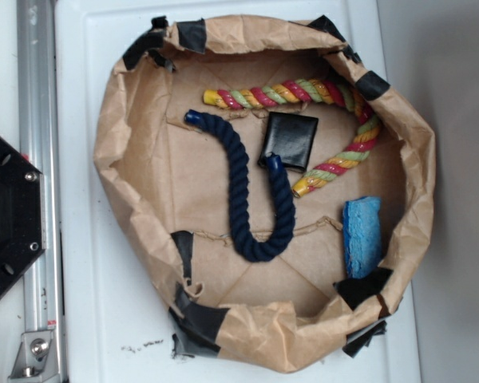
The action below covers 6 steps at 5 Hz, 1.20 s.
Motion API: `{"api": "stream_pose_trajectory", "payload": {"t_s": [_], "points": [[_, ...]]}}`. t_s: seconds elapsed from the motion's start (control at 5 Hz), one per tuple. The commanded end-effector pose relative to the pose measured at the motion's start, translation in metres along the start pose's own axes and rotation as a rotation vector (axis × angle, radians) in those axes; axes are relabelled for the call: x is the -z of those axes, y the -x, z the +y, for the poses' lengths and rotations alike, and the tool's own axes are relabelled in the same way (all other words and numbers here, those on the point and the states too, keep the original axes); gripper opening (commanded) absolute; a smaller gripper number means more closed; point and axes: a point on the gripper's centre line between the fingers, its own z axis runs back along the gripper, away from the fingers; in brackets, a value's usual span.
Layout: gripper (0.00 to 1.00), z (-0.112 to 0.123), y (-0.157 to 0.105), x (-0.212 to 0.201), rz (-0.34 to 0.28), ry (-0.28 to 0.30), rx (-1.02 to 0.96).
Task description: Grab the blue rope.
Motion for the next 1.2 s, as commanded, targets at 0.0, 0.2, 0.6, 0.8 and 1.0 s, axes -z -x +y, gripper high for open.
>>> {"api": "stream_pose_trajectory", "payload": {"t_s": [0.0,0.2,0.6,0.8,1.0], "points": [[1.0,0.0,0.0,0.0,0.0,0.0,0.0],[1.0,0.005,-0.036,0.019,0.021,0.031,0.09],[1.0,0.017,-0.057,0.041,0.04,0.036,0.103],[1.0,0.017,-0.057,0.041,0.04,0.036,0.103],[1.0,0.017,-0.057,0.041,0.04,0.036,0.103]]}}
